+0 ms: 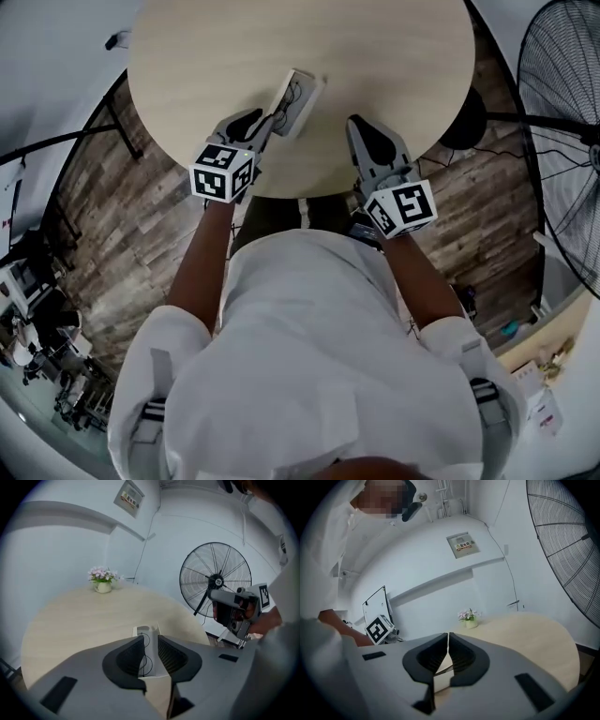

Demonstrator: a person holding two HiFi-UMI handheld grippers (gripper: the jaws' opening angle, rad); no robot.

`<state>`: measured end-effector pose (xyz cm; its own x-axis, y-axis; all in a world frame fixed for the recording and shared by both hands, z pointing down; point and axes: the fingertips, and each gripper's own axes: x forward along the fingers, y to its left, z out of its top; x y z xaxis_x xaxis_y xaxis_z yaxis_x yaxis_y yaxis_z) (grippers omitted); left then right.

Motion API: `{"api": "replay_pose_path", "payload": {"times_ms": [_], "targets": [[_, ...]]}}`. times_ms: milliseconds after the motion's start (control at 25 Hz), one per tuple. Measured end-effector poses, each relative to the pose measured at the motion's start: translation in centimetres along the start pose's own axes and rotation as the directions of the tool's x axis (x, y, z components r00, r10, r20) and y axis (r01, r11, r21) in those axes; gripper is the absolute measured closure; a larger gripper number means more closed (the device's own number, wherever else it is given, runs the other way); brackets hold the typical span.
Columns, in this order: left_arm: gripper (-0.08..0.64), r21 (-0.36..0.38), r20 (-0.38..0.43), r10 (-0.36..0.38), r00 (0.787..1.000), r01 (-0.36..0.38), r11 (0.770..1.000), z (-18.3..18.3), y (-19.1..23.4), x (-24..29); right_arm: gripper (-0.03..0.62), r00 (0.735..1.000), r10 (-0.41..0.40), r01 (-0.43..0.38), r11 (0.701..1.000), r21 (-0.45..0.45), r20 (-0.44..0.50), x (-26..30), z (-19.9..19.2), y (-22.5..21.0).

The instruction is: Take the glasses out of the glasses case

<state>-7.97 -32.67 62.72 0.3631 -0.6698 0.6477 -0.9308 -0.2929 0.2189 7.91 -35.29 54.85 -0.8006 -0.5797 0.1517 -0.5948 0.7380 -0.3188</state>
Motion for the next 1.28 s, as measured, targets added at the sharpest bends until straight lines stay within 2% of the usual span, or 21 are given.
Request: {"api": "replay_pose_path", "payload": {"times_ms": [120,320,440,560,800,1040,1280], "targets": [[0.446,0.036,-0.109,-0.002,0.994,0.006,0.999,-1.4,-0.3,2.6,0.566,1.000,-0.015,0.014,1.000,0.022,0.010,0.7,-0.5,-1.0],[0.445,0.098,-0.206,-0.003,0.979,0.024,0.995,-2.6,-0.6,5.9,0.566,0.999,-0.034,0.034,0.999,0.024,0.017,1.2,-1.2,-2.2],[0.446,0.125,-0.277,-0.015,0.961,0.052,0.991,-3.7,-0.8,7.5,0.566,0.999,-0.051,0.051,0.998,0.043,-0.005,1.3,-2.4,-2.9],[0.449,0.159,-0.338,0.014,0.941,0.042,0.986,-4.7,-0.7,8.4,0.566,0.998,-0.060,0.062,0.996,0.060,-0.021,0.9,-3.3,-3.4],[0.465,0.242,-0.394,0.087,0.915,0.012,0.970,-5.8,0.0,9.5,0.566,0.996,-0.080,0.083,0.994,0.076,-0.032,0.6,-4.4,-5.1],[0.469,0.206,-0.414,0.067,0.908,0.022,0.978,-6.5,-0.3,10.2,0.566,0.996,-0.083,0.085,0.994,0.073,-0.024,0.4,-4.2,-5.6],[0.488,0.227,-0.423,0.112,0.899,-0.015,0.974,-6.4,0.2,10.5,0.566,0.996,-0.088,0.090,0.993,0.082,-0.023,-0.1,-4.5,-5.5]]}}
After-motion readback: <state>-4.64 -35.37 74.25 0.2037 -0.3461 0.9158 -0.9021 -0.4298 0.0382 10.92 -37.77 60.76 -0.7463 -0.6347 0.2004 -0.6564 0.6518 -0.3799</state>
